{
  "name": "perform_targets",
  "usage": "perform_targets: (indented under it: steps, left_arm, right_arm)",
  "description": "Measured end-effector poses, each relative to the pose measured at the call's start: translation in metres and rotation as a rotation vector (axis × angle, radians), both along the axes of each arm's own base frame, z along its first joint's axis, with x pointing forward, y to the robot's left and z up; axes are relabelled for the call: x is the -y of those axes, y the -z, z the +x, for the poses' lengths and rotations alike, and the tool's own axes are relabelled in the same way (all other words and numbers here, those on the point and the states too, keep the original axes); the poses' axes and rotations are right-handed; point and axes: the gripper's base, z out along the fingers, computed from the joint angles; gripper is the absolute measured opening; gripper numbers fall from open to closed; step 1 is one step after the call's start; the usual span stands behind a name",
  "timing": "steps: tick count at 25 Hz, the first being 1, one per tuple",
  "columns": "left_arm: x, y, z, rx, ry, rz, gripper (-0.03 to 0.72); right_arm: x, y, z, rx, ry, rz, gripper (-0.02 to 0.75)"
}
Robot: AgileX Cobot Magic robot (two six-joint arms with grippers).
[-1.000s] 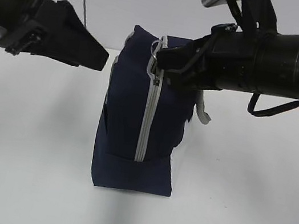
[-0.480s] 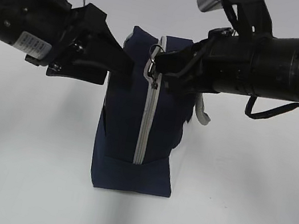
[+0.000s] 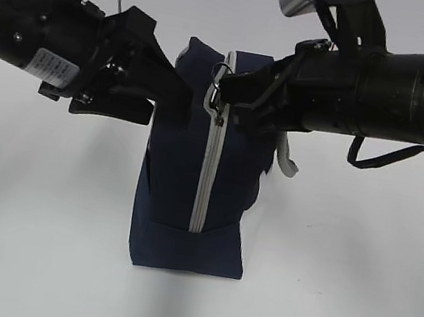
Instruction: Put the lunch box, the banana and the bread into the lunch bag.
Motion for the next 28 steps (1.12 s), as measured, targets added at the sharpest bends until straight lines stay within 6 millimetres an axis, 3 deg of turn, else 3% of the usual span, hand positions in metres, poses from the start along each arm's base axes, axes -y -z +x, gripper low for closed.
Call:
perform_targets:
  steps: [9,12,17,18,28]
  left_arm:
    - [0.004,0.015,0.004,-0.071,0.023,-0.001,0.442]
    - [0.004,0.015,0.004,-0.071,0.025,0.000,0.338]
    - [0.004,0.017,0.005,-0.069,0.028,0.010,0.049]
    - [0.004,0.017,0.005,-0.068,0.027,0.012,0.022]
    - [0.003,0.019,0.005,-0.056,0.041,0.041,0.006]
  right_arm:
    - [0.000,0.000,0.000,0.000,0.000,0.000,-0.016]
    - [0.000,0.000,0.000,0.000,0.000,0.000,-0.016]
    - [0.000,0.000,0.000,0.005,-0.003,-0.004,-0.016]
    - [0.000,0.000,0.000,0.012,-0.007,-0.010,-0.016]
    - [-0.006,-0.006,0.012,0.092,-0.029,-0.040,-0.016]
